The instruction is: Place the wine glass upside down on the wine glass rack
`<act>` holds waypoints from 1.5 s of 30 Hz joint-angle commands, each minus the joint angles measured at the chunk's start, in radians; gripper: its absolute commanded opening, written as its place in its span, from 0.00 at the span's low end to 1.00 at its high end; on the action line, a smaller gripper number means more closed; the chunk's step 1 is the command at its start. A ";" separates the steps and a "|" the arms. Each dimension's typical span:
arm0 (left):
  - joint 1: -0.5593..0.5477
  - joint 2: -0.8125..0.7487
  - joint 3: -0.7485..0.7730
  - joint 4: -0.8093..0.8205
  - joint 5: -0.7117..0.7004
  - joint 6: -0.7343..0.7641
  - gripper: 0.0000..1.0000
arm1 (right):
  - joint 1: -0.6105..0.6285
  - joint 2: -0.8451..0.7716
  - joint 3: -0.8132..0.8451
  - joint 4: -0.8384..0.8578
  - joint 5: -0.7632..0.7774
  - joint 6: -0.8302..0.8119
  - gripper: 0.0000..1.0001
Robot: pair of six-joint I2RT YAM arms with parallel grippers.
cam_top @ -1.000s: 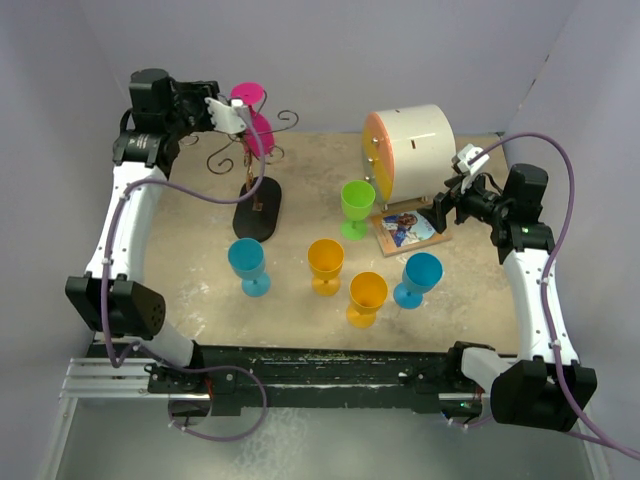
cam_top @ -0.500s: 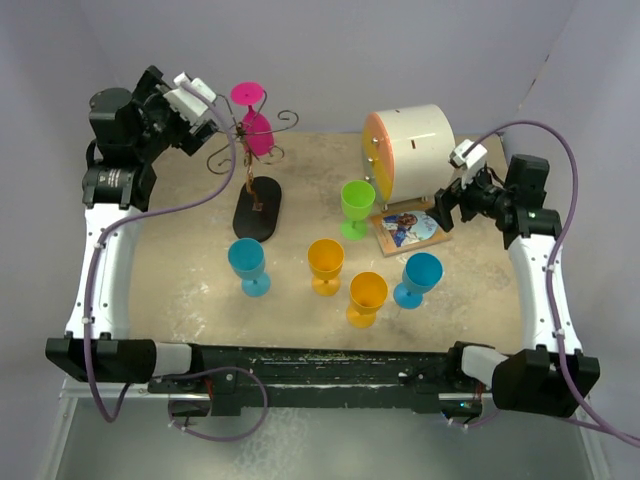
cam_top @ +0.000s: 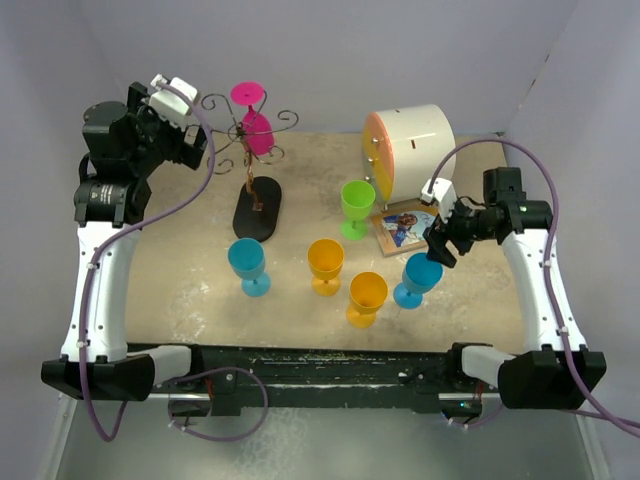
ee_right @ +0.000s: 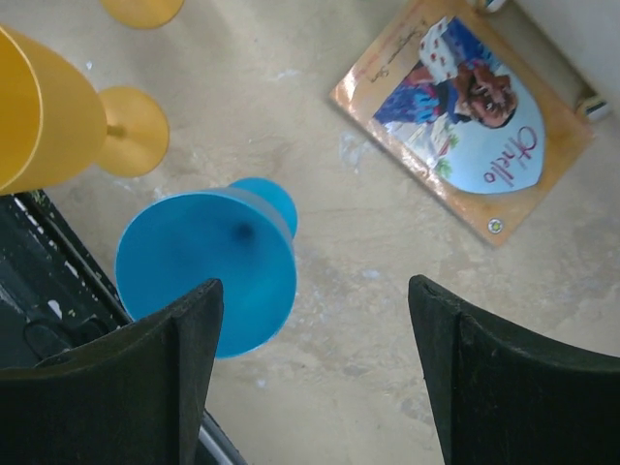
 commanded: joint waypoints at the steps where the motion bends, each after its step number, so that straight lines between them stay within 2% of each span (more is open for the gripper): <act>1: 0.006 -0.050 -0.034 0.002 -0.017 -0.065 0.99 | 0.033 -0.004 -0.054 -0.014 0.068 -0.010 0.78; 4: 0.006 -0.072 -0.073 0.022 -0.023 -0.069 0.99 | 0.053 0.011 -0.083 0.022 0.078 0.016 0.72; 7: 0.006 -0.090 -0.103 0.038 -0.022 -0.069 0.99 | 0.068 0.036 -0.093 0.043 0.090 0.037 0.62; 20: 0.006 -0.115 -0.151 0.069 -0.009 -0.062 0.99 | 0.083 0.059 -0.104 0.043 0.128 0.056 0.29; 30: 0.006 -0.100 -0.149 0.077 -0.028 -0.077 0.99 | 0.085 0.069 -0.125 0.044 0.119 0.065 0.24; 37: 0.006 -0.074 -0.111 0.056 -0.069 -0.124 0.99 | 0.085 0.035 -0.072 0.036 0.137 0.086 0.00; 41: 0.007 -0.082 -0.098 0.039 -0.060 -0.152 0.99 | 0.085 -0.016 -0.022 0.074 0.150 0.137 0.00; 45: 0.006 -0.071 -0.052 -0.009 0.023 -0.162 0.99 | 0.083 -0.092 0.004 0.158 0.260 0.175 0.00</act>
